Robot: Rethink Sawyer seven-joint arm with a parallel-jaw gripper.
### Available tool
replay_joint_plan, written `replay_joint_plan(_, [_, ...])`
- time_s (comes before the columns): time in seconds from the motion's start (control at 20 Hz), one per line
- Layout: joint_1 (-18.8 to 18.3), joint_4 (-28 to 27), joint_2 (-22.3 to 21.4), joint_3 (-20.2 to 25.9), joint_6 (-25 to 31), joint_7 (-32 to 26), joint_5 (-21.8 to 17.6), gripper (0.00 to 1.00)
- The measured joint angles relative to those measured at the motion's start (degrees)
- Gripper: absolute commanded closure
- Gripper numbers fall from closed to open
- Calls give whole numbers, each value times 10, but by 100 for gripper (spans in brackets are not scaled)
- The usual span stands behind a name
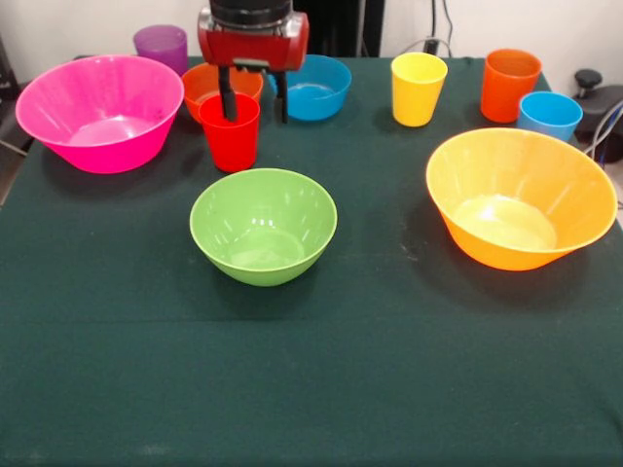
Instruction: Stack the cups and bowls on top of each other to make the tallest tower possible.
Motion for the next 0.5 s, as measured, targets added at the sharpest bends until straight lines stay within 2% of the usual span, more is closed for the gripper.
replay_joint_plan(0.25, [0, 9, -31, 0, 5, 0, 1, 0])
replay_joint_plan(0.5, [0, 12, -41, 0, 5, 0, 2, 0])
